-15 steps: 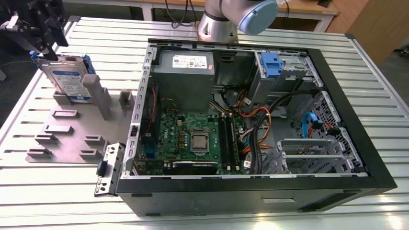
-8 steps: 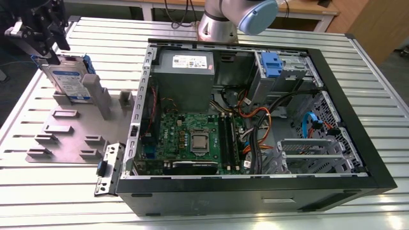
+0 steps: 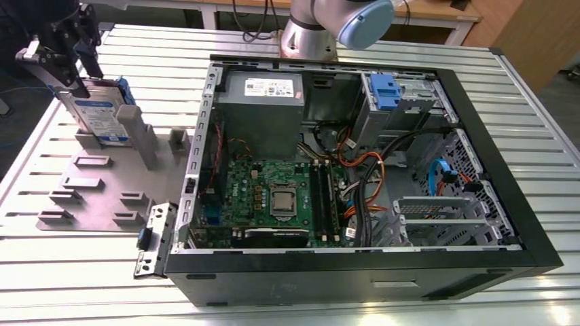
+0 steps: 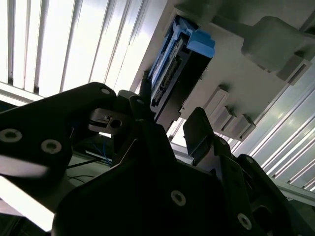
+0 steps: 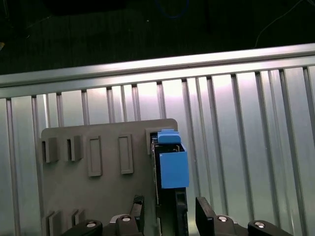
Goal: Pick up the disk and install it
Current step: 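Pick up the disk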
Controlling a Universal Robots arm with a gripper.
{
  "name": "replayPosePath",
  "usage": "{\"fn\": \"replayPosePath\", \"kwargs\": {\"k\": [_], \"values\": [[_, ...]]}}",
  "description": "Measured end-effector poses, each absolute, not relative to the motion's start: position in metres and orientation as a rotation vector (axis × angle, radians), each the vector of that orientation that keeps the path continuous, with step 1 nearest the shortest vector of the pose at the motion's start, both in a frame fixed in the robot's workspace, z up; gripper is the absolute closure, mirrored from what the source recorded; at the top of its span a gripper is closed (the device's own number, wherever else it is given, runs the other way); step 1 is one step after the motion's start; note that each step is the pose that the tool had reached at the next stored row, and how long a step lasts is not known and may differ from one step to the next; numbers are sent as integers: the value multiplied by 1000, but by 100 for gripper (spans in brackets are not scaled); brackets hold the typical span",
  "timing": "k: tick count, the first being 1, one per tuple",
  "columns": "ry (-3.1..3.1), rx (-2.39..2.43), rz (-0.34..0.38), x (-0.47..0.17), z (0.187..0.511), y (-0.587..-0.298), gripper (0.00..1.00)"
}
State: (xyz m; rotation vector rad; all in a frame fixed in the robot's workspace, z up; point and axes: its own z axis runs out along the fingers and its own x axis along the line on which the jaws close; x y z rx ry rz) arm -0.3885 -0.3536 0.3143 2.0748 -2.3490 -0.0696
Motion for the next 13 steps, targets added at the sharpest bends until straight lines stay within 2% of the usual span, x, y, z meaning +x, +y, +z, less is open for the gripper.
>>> {"fn": "replayPosePath", "kwargs": {"k": [13], "values": [[-2346, 2074, -64, -390, 301, -347, 47]]}}
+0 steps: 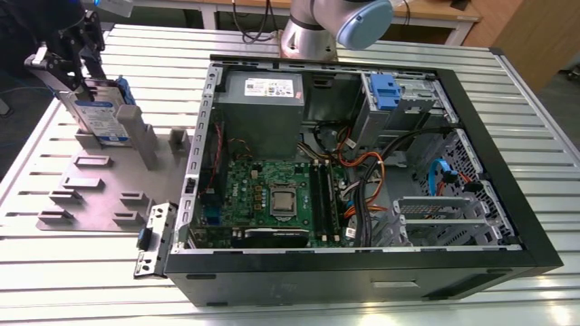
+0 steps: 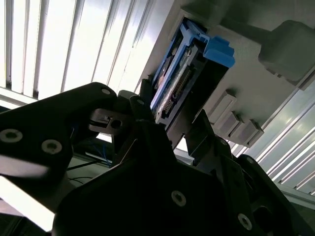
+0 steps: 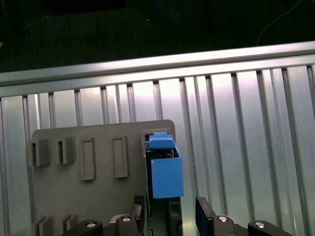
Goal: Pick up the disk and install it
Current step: 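Pick up the disk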
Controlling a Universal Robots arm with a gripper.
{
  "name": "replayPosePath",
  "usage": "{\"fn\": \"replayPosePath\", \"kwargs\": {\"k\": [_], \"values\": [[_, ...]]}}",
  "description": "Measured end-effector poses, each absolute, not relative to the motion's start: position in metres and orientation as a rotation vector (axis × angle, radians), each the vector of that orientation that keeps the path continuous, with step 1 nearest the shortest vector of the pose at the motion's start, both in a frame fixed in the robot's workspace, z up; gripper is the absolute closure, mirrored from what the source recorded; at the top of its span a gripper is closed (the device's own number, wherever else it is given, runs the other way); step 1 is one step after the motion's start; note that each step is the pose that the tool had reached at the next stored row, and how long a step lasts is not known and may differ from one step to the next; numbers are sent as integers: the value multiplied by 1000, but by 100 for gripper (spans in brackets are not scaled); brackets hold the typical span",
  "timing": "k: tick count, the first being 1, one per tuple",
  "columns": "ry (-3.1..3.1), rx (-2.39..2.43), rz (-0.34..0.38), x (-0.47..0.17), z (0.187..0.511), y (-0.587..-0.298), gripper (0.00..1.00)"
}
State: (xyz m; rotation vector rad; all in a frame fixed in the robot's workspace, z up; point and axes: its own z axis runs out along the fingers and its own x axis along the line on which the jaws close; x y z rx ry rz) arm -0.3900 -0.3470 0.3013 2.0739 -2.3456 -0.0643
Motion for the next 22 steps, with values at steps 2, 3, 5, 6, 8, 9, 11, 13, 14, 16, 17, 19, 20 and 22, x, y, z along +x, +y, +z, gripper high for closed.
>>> {"fn": "replayPosePath", "kwargs": {"k": [2, 3, 5, 6, 8, 9, 11, 13, 14, 16, 17, 19, 20, 22], "values": [[-2346, 2074, -64, -390, 301, -347, 47], [-2346, 2074, -64, -390, 301, -347, 47], [-2346, 2074, -64, -390, 301, -348, 47], [-2346, 2074, -64, -390, 301, -349, 47], [-2346, 2074, -64, -390, 301, -351, 47], [-2346, 2074, -64, -390, 301, -351, 47], [-2346, 2074, -64, -390, 301, -351, 47], [-2346, 2074, -64, -390, 301, -351, 47], [-2346, 2074, -64, -390, 301, -351, 47], [-2346, 2074, -64, -390, 301, -351, 47], [-2346, 2074, -64, -390, 301, -351, 47], [-2346, 2074, -64, -390, 301, -351, 48], [-2346, 2074, -64, -390, 301, -351, 55], [-2346, 2075, -64, -390, 301, -351, 55]]}}
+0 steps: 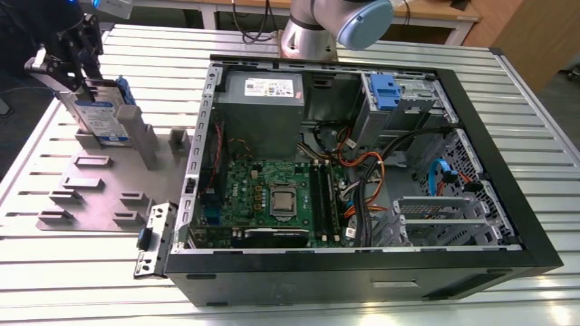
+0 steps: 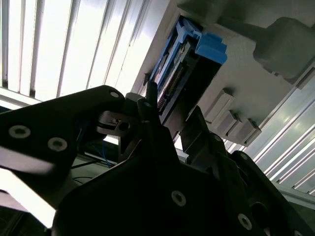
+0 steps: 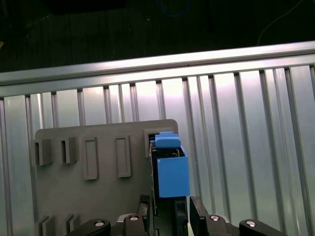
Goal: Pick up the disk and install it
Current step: 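Pick up the disk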
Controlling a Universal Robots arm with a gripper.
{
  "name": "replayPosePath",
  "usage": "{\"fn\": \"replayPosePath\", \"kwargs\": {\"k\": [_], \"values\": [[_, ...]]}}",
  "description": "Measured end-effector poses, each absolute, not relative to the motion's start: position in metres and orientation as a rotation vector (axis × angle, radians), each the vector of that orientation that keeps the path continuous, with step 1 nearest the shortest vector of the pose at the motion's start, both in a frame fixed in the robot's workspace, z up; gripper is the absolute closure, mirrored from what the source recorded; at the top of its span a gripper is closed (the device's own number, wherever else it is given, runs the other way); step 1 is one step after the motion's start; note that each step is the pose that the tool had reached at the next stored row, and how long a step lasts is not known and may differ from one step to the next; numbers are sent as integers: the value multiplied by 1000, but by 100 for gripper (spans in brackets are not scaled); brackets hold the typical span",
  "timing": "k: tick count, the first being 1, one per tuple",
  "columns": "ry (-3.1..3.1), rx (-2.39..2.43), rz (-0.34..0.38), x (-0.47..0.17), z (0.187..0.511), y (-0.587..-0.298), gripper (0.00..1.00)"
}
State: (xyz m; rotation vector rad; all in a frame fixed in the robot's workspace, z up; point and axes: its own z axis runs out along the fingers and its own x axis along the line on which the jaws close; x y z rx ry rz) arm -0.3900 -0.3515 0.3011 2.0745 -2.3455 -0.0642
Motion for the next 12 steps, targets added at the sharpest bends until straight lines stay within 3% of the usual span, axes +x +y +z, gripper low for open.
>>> {"fn": "replayPosePath", "kwargs": {"k": [12], "values": [[-2242, 2183, -63, -390, 302, -351, 55]]}}
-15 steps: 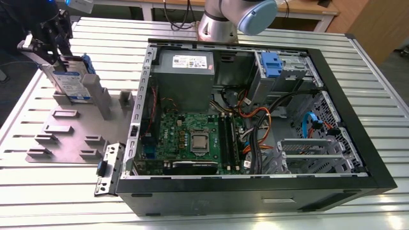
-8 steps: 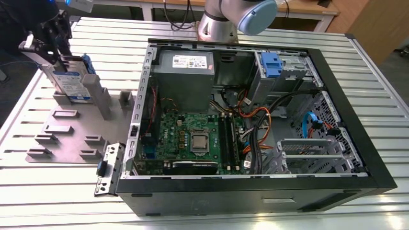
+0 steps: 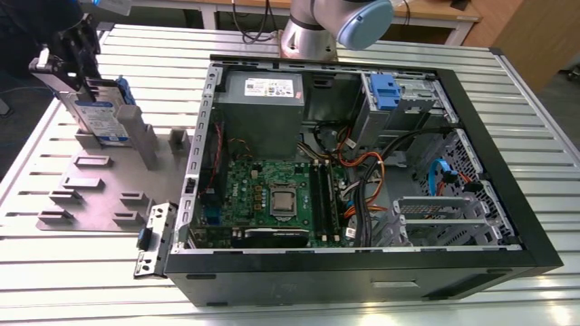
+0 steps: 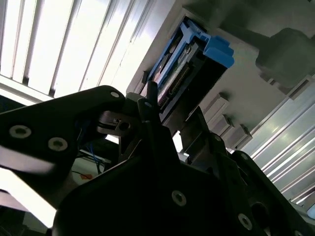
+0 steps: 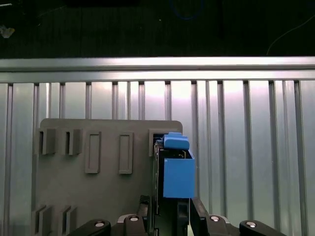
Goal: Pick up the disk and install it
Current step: 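Pick up the disk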
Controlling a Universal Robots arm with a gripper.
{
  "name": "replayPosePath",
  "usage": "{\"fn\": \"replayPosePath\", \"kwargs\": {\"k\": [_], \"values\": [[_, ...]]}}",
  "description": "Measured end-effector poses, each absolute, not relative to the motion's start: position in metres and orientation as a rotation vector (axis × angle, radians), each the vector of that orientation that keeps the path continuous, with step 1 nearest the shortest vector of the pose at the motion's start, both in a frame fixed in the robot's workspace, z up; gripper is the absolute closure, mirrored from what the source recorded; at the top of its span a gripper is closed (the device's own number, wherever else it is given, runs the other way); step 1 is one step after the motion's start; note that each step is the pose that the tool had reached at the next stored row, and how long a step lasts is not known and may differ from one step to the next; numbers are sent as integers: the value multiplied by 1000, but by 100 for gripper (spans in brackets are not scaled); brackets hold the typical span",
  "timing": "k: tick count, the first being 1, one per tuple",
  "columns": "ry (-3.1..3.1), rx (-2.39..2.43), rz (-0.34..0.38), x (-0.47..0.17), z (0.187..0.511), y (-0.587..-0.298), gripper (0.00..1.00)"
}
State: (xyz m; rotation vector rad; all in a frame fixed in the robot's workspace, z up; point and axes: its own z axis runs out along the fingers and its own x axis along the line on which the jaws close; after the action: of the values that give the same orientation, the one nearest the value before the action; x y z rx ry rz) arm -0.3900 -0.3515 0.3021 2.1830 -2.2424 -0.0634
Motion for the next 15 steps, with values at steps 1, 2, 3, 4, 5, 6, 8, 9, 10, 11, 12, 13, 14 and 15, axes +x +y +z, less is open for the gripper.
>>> {"fn": "replayPosePath", "kwargs": {"k": [1, 2, 3, 4, 5, 6, 8, 9, 10, 11, 12, 13, 14, 15], "values": [[-2242, 2183, -63, -390, 303, -351, 55], [-2243, 2183, -63, -390, 303, -351, 55], [-2243, 2183, -63, -390, 303, -351, 55], [-2243, 2183, -63, -390, 303, -352, 55], [-2242, 2183, -63, -390, 303, -352, 55], [-2242, 2183, -63, -390, 303, -353, 55], [-2243, 2183, -63, -390, 303, -353, 55], [-2243, 2183, -63, -390, 303, -353, 55], [-2242, 2183, -63, -390, 303, -353, 55], [-2242, 2183, -63, -390, 303, -353, 55], [-2242, 2183, -63, -390, 303, -353, 55], [-2242, 2183, -63, -390, 303, -353, 55], [-2242, 2183, -63, -390, 303, -353, 55], [-2242, 2183, -63, -390, 303, -353, 56]]}}
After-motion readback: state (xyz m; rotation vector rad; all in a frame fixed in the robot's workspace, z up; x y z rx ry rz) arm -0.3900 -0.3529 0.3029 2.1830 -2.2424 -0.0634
